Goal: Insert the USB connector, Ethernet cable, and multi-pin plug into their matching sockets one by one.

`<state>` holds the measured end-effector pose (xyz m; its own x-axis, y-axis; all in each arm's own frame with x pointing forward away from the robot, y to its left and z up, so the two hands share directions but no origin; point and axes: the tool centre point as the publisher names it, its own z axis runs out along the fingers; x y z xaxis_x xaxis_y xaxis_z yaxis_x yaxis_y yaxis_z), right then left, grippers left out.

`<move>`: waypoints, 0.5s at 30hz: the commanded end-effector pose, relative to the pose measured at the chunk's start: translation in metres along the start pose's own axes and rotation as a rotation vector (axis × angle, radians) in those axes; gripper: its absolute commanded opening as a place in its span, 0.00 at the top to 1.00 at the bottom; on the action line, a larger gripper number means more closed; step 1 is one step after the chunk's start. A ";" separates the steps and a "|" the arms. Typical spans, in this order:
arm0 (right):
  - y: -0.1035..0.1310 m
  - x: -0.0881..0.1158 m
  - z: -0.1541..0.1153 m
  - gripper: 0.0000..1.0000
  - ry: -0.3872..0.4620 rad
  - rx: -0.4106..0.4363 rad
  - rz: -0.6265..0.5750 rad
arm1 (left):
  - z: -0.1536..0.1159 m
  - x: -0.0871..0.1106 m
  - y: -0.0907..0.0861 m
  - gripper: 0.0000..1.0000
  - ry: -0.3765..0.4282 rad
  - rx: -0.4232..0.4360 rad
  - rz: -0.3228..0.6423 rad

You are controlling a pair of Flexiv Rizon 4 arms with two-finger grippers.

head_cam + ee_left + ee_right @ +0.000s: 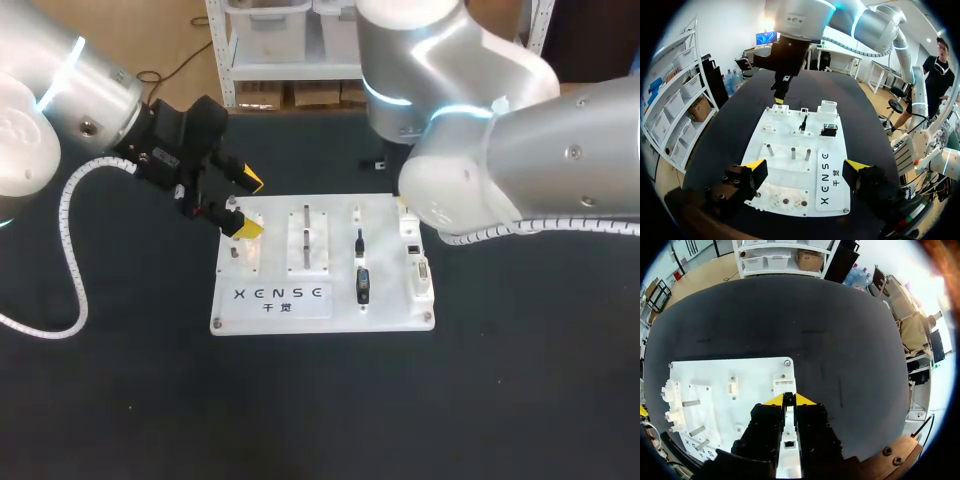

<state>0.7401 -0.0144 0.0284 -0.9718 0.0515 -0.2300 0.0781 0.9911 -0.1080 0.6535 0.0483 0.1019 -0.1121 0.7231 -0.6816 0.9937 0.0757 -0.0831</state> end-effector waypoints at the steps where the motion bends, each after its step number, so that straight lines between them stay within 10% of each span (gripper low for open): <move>1: -0.003 0.000 0.005 1.00 0.004 -0.007 -0.016 | 0.000 0.000 0.001 0.00 0.003 0.002 0.000; 15: 0.000 0.011 0.022 1.00 0.051 0.007 0.003 | 0.000 0.000 0.001 0.00 0.003 0.002 0.000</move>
<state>0.7319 -0.0151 0.0170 -0.9808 0.0521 -0.1881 0.0725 0.9920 -0.1033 0.6535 0.0483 0.1019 -0.1120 0.7231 -0.6816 0.9937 0.0756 -0.0830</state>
